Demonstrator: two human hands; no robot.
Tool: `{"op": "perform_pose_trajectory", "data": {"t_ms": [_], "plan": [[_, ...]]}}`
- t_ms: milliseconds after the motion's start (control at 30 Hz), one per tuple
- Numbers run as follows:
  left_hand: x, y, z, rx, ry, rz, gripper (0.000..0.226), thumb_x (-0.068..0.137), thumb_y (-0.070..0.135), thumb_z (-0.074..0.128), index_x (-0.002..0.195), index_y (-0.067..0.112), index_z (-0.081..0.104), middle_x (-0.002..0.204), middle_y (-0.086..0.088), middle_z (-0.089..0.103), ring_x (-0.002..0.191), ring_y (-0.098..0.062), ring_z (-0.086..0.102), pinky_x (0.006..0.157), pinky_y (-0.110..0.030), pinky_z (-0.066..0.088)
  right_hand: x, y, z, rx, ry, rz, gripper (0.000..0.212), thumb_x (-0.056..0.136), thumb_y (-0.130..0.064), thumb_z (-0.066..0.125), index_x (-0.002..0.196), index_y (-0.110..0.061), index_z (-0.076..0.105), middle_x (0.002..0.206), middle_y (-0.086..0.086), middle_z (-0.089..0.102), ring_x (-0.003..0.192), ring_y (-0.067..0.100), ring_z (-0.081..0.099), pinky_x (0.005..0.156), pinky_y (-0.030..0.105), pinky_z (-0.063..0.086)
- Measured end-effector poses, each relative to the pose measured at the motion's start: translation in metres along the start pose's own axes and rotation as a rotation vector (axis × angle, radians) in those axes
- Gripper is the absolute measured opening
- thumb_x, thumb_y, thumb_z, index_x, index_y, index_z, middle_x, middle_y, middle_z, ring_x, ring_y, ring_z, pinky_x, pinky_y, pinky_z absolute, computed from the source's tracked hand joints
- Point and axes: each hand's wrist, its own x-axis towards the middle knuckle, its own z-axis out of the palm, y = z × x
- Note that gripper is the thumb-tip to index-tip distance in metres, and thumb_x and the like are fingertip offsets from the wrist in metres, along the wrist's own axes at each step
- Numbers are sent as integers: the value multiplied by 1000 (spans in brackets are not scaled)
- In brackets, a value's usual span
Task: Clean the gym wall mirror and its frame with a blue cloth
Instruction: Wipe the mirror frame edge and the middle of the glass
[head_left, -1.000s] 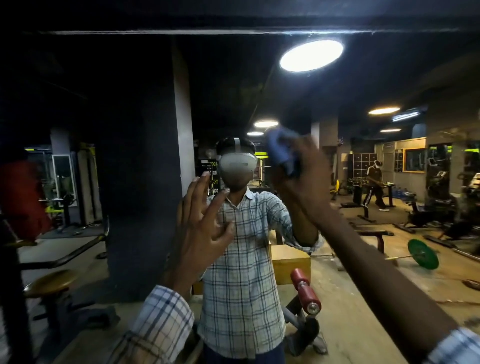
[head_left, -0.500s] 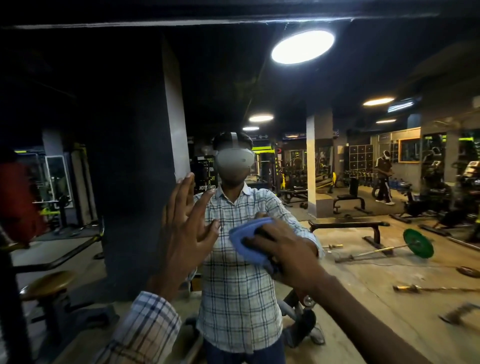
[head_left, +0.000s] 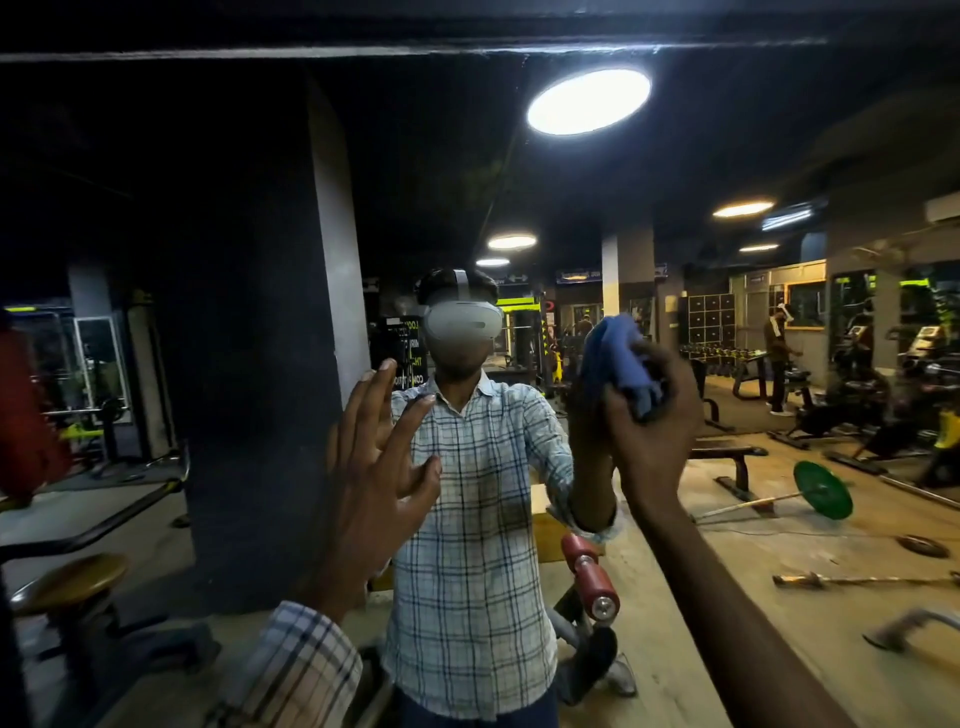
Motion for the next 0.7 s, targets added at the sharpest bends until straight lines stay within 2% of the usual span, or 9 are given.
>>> {"op": "perform_pose_trajectory", "data": {"t_ms": [67, 200, 300, 400, 433, 500, 567, 600, 700], "plan": [[1, 6, 4, 4, 9, -4, 67, 86, 37, 72, 149, 23, 54, 173, -2, 12, 160, -21, 9, 122, -46, 17, 7, -12, 22, -67, -41, 4, 45, 84, -3, 72, 126, -10, 61, 124, 0, 56, 113, 2, 55, 92, 25, 51], [8, 19, 12, -2, 26, -11, 67, 85, 35, 77, 148, 23, 55, 173, -2, 13, 160, -22, 11, 121, -51, 22, 19, -19, 46, -404, -685, -601, 55, 77, -15, 77, 130, -20, 62, 118, 5, 54, 106, 20, 54, 77, 44, 57], [8, 25, 15, -19, 20, 12, 65, 86, 37, 73, 147, 22, 56, 173, -2, 13, 160, -22, 11, 121, -45, 18, 81, -28, 43, -269, -371, -460, 48, 85, -15, 74, 131, -15, 62, 120, 7, 55, 105, 17, 54, 83, 40, 56], [8, 34, 19, -24, 22, 14, 64, 86, 36, 75, 145, 20, 58, 173, -3, 15, 160, -23, 13, 121, -41, 15, 120, -34, 32, -169, -44, -181, 46, 83, -3, 72, 128, -7, 64, 117, 10, 57, 98, 6, 51, 87, 16, 47], [9, 37, 20, -26, 23, 8, 64, 85, 35, 76, 145, 20, 58, 173, -3, 16, 159, -23, 13, 122, -40, 14, 120, -37, 34, -241, -96, -201, 47, 84, -4, 72, 130, -8, 64, 119, 10, 57, 101, 6, 51, 89, 18, 48], [14, 45, 23, -27, 25, 15, 65, 84, 31, 82, 144, 20, 58, 172, -3, 17, 159, -23, 13, 123, -34, 10, 109, -39, 36, -363, -425, -475, 48, 85, -12, 71, 132, -13, 64, 121, 11, 58, 105, 18, 56, 87, 37, 56], [18, 54, 27, -24, 40, 24, 67, 82, 28, 85, 144, 20, 59, 172, -3, 17, 159, -22, 14, 124, -33, 10, 110, -37, 27, -436, -724, -678, 48, 85, -23, 66, 132, -17, 64, 118, 10, 59, 105, 24, 59, 78, 41, 55], [20, 60, 29, -26, 42, 26, 67, 82, 27, 85, 143, 20, 59, 172, -3, 18, 159, -22, 14, 123, -35, 11, 120, -36, 21, -443, -704, -688, 47, 85, -24, 64, 132, -18, 65, 117, 9, 59, 105, 24, 58, 78, 37, 52], [25, 74, 37, -42, 40, 26, 65, 82, 26, 84, 143, 20, 60, 172, -3, 19, 159, -23, 15, 123, -33, 9, 156, -28, 0, -328, -222, -389, 47, 82, -15, 69, 129, -13, 67, 115, 10, 59, 101, 14, 53, 79, 18, 42]]}}
